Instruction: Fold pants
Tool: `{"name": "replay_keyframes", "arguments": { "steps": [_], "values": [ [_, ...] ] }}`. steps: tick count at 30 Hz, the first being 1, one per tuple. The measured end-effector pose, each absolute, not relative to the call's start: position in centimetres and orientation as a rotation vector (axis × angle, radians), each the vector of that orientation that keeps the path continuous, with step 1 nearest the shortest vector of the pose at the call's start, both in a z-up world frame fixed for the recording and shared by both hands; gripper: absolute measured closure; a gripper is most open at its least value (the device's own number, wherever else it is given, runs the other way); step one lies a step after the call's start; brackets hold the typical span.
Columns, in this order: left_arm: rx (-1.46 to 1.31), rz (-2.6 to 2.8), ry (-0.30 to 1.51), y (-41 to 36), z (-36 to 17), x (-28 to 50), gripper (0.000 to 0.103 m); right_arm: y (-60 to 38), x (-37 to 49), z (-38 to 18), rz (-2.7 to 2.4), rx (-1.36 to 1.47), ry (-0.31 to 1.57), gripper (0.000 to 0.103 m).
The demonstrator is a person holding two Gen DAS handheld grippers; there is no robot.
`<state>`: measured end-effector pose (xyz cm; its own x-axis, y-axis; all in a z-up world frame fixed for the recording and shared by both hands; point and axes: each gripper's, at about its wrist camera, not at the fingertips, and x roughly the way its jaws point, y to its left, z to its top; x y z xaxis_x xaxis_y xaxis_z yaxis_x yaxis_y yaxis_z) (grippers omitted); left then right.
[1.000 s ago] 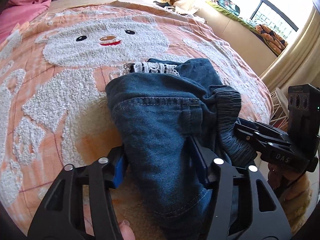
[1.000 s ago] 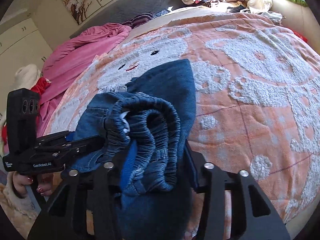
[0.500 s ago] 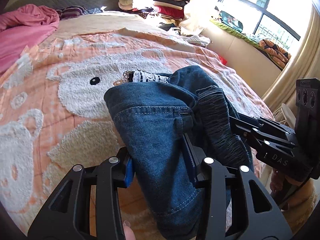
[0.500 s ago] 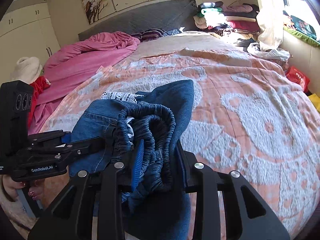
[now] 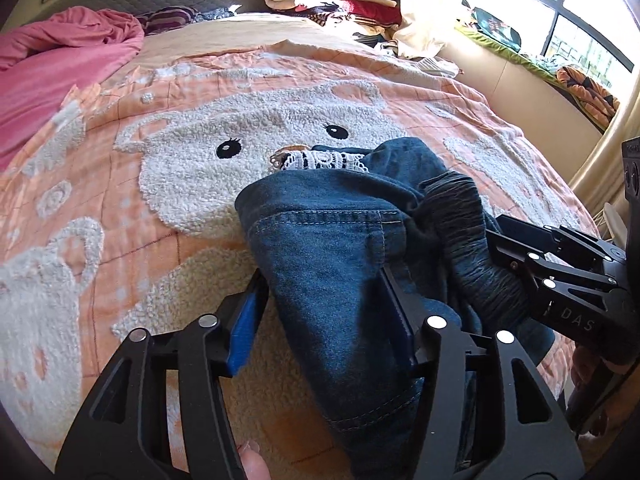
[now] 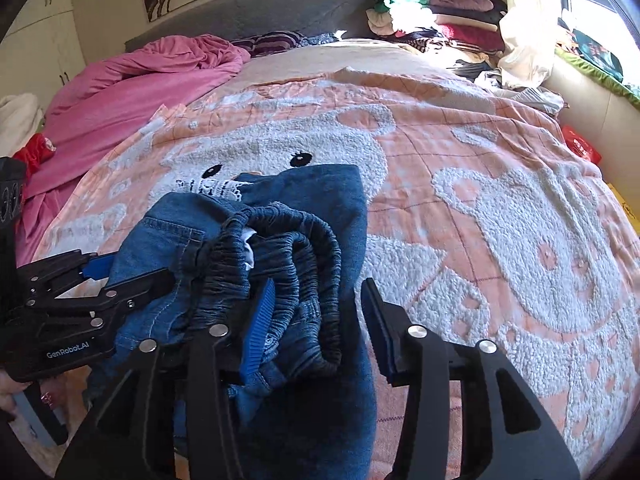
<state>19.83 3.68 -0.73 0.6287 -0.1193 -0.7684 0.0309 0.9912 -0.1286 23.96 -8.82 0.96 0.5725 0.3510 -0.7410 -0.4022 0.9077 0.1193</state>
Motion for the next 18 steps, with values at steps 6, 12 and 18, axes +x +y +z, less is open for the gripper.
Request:
{"name": "replay_keyframes", "arguments": {
  "steps": [6, 12, 18],
  "values": [
    [-0.11, -0.072, 0.891, 4.3, -0.4, 19.1, 0.037, -10.0, 23.3, 1.5, 0.409, -0.033, 0.853, 0.037],
    [-0.107, -0.063, 0.884, 4.5, 0.3, 17.6, 0.03, -10.9, 21.2, 3.1, 0.417, -0.017, 0.805, 0.032],
    [-0.104, -0.068, 0.853, 4.6, 1.6, 15.5, 0.021, -11.4, 18.6, 4.7, 0.432, -0.01, 0.758, 0.027]
  ]
}}
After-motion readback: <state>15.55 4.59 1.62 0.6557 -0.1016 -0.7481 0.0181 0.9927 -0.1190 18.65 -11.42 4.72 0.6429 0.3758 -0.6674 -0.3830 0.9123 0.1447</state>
